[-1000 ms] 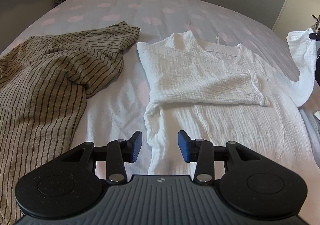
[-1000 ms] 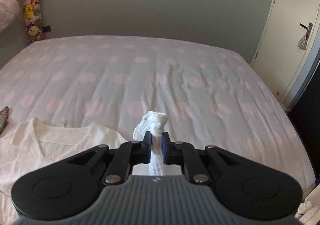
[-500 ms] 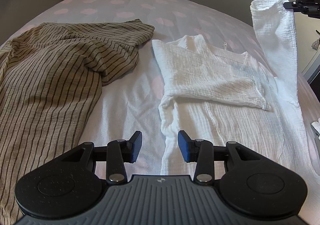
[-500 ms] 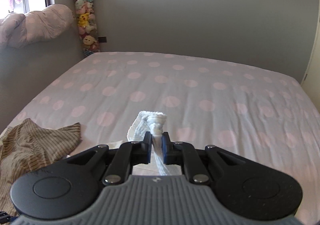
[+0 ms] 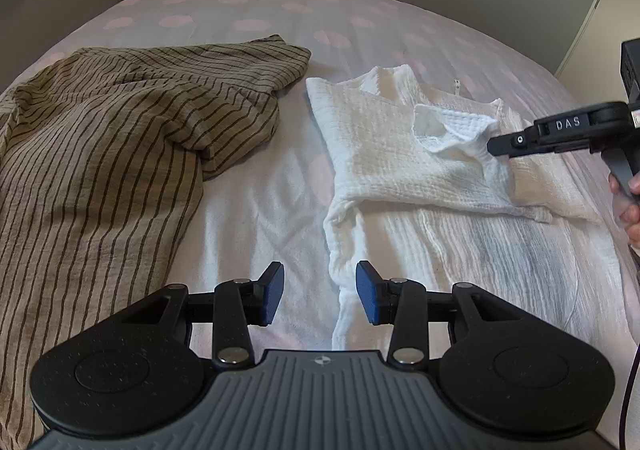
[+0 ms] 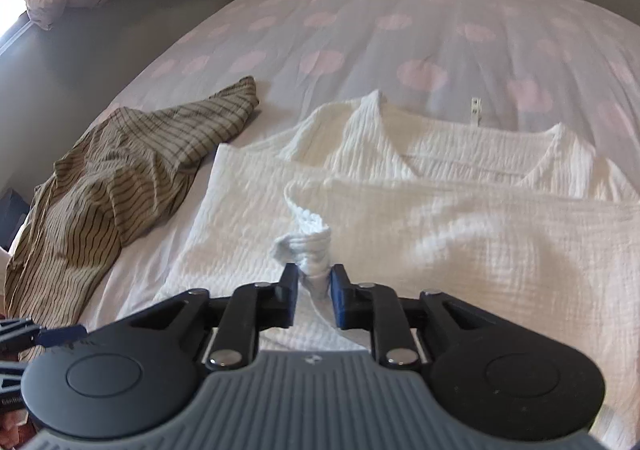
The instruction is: Fold clothes
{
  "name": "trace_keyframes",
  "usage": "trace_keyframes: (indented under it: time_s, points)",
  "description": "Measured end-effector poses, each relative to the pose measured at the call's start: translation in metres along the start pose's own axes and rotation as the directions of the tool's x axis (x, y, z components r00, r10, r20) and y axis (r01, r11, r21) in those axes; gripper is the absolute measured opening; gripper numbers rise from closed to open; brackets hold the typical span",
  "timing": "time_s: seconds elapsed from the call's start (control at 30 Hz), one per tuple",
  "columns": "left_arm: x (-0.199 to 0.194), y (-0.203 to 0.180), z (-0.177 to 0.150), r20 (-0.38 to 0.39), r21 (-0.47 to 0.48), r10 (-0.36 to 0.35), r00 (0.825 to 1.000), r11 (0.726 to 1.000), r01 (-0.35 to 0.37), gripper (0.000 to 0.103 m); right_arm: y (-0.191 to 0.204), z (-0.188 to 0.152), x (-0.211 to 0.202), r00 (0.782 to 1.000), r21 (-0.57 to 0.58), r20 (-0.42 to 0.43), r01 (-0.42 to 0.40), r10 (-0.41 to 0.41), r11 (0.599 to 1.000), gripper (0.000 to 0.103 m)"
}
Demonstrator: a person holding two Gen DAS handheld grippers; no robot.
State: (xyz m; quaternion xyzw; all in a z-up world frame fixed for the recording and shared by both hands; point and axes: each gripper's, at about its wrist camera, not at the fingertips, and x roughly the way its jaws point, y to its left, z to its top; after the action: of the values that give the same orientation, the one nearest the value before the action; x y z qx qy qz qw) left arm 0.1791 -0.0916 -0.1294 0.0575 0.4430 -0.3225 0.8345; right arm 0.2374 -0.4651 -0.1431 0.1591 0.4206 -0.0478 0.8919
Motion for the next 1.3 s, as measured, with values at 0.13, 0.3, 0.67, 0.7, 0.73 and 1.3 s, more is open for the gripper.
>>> trace_keyframes:
  time_s: [0.13, 0.3, 0.67, 0.7, 0.73, 1.3]
  points:
    - [0.002, -0.013, 0.015, 0.014, 0.025, -0.012, 1.0, 1.0, 0.011, 0.044, -0.012, -0.017, -0.003, 0.999, 0.012, -0.021, -0.039, 0.039, 0.999, 0.045]
    - [0.011, -0.039, 0.041, 0.033, 0.047, -0.073, 0.997, 0.996, 0.071, 0.045, -0.052, -0.027, -0.036, 1.0, 0.049, 0.022, 0.004, -0.005, 0.999, 0.047]
    - [0.064, -0.083, 0.081, -0.043, 0.061, -0.126, 0.991, 0.99, 0.129, 0.046, -0.159, -0.098, -0.101, 0.972, 0.101, 0.065, 0.22, -0.227, 0.97, 0.056]
    - [0.07, -0.086, 0.082, -0.053, 0.058, -0.13, 0.99, 0.989, 0.134, 0.046, -0.161, -0.105, -0.101, 0.969, 0.08, 0.058, 0.237, -0.242, 0.968, 0.056]
    - [0.075, -0.088, 0.083, -0.063, 0.052, -0.135, 0.989, 0.989, 0.138, 0.047, -0.162, -0.112, -0.098, 0.966, 0.052, 0.05, 0.252, -0.254, 0.966, 0.057]
    - [0.142, -0.103, 0.1, -0.134, -0.03, -0.102, 0.986, 0.995, 0.099, 0.047, -0.121, -0.159, -0.033, 0.802, -0.424, 0.234, 0.593, -0.549, 0.684, 0.063]
